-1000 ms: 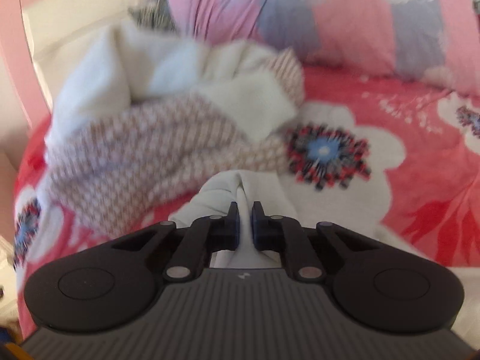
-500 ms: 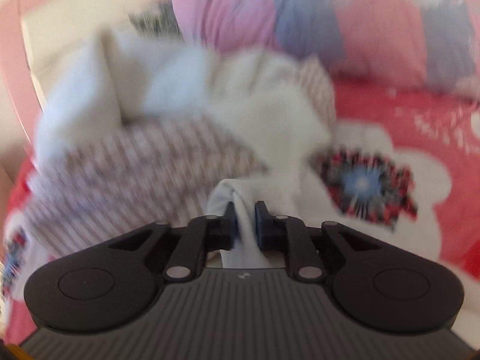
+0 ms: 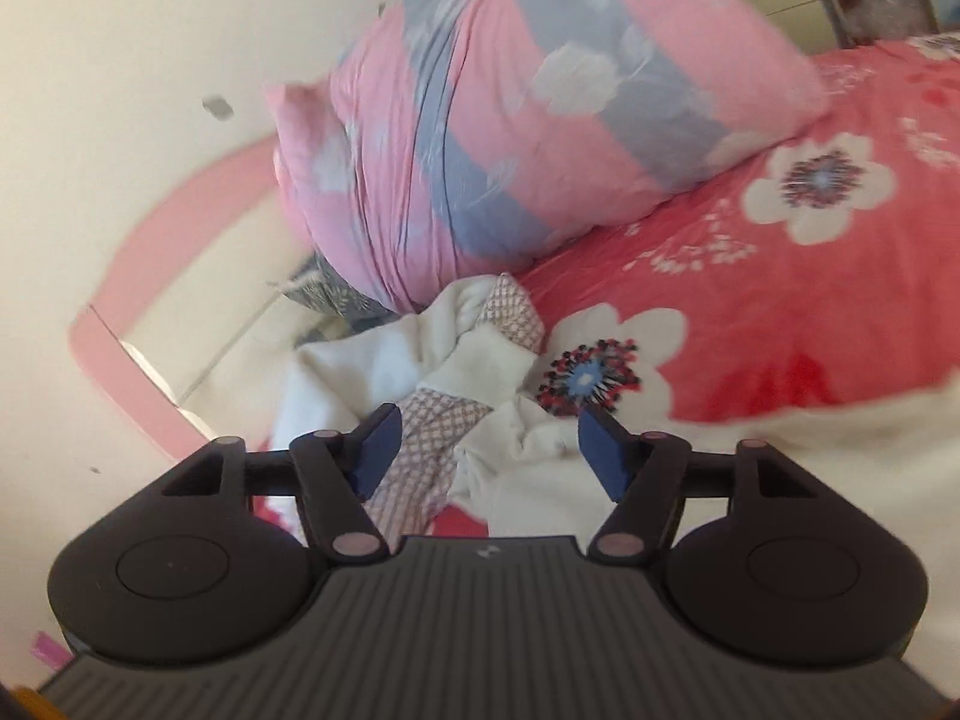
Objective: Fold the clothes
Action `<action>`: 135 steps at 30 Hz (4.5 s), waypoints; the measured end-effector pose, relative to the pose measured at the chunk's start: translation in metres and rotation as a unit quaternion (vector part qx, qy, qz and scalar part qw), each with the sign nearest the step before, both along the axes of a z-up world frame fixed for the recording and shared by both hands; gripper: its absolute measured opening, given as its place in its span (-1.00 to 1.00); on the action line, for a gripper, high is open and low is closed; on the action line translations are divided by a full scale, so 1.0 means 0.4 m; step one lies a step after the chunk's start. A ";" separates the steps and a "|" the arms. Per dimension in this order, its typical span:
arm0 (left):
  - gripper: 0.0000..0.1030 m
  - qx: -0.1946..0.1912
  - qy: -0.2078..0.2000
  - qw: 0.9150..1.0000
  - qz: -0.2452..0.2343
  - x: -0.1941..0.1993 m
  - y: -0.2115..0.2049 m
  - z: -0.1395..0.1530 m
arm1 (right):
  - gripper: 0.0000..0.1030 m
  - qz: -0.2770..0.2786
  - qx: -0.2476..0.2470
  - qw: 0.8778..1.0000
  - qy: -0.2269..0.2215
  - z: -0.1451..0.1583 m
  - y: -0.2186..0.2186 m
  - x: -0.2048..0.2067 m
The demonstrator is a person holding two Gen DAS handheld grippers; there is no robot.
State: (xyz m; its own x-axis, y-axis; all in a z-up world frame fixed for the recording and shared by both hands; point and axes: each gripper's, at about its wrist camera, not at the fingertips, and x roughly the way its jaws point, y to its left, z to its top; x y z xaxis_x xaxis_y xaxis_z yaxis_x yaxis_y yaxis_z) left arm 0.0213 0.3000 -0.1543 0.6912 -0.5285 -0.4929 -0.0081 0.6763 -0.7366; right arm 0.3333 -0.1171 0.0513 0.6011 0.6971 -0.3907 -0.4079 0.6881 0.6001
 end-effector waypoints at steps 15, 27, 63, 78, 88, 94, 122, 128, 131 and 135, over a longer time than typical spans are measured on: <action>-0.86 0.098 0.002 0.995 -0.030 0.012 -0.109 0.079 | 0.52 -0.260 0.128 0.946 0.147 -0.404 -0.621 -0.923; -0.39 0.313 0.044 0.948 0.029 -0.040 -0.159 0.179 | 0.49 -0.198 -0.007 0.976 0.089 -0.467 -0.544 -0.892; -0.27 0.173 -0.019 0.928 -0.328 0.289 -0.928 0.109 | 0.08 -0.169 0.229 0.947 0.150 -0.424 -0.778 -0.349; -0.26 0.172 -0.044 0.924 -0.340 0.278 -0.941 0.111 | -0.77 -0.256 0.168 0.934 0.184 -0.475 -0.740 0.041; 0.01 0.173 -0.021 0.919 -0.353 0.306 -1.014 0.124 | -0.79 -0.229 -0.147 0.962 0.020 -0.332 -0.736 0.123; 0.19 0.170 -0.011 0.925 -0.340 0.305 -1.011 0.139 | -0.29 -0.258 -0.122 0.949 0.132 -0.463 -0.793 0.162; 0.36 0.394 -0.242 0.809 -0.364 -0.051 -1.029 0.141 | 0.35 -0.162 0.221 0.949 0.158 -0.552 -0.649 -0.884; 0.19 0.513 -0.363 0.689 -0.362 -0.150 -1.137 0.084 | 0.34 -0.213 0.212 0.949 0.095 -0.535 -0.648 -0.931; -0.16 0.527 -0.370 0.673 -0.364 -0.151 -1.159 0.061 | 0.30 -0.215 0.071 0.973 0.034 -0.492 -0.599 -0.966; -0.59 0.500 -0.349 0.704 -0.364 -0.114 -1.155 0.073 | 0.19 -0.196 -0.064 0.978 -0.020 -0.476 -0.535 -0.994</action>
